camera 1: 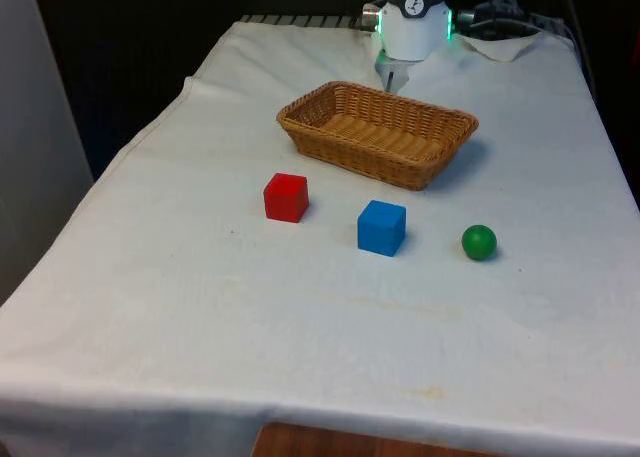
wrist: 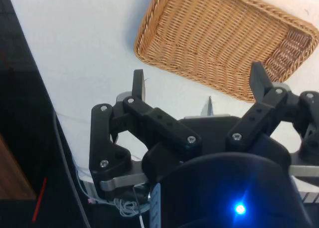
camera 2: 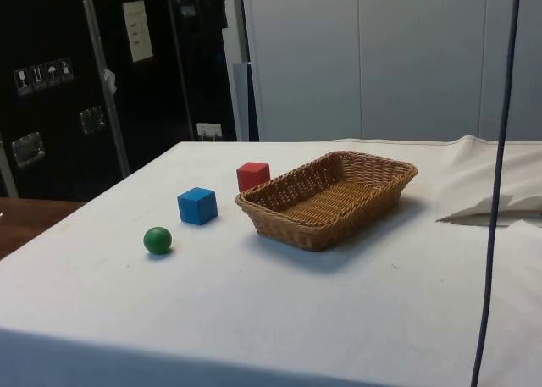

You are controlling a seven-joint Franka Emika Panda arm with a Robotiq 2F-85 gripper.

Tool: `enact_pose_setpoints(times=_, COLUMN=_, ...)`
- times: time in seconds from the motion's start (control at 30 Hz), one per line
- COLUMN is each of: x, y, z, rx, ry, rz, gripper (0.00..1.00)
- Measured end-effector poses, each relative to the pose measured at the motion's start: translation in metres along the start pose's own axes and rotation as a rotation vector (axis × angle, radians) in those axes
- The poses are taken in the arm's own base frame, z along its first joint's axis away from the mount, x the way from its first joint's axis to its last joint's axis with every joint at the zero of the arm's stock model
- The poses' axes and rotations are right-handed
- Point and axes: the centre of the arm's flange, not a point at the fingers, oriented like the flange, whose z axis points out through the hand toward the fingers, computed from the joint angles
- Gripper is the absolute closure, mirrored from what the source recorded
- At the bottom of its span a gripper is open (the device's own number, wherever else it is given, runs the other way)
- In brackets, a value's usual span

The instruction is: Place all non-red objects into the basket.

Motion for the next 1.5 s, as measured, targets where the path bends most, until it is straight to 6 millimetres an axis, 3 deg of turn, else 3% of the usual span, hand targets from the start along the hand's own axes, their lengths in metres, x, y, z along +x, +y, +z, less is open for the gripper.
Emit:
enact_pose_setpoints(times=0.67, x=0.023, y=-0.005, z=0.022, rx=-0.029, ry=0.028, rz=0.077, gripper=0.00)
enact_pose_setpoints(times=1.03, x=0.017, y=-0.019, z=0.034, rx=-0.071, ry=0.083, rz=0.082, gripper=0.00)
enact_pose_setpoints(times=1.23, x=0.017, y=-0.018, z=0.047, rx=-0.068, ry=0.104, rz=0.082, gripper=0.00)
enact_pose_setpoints(times=1.5, x=0.018, y=-0.014, z=0.048, rx=-0.067, ry=0.107, rz=0.088, gripper=0.00)
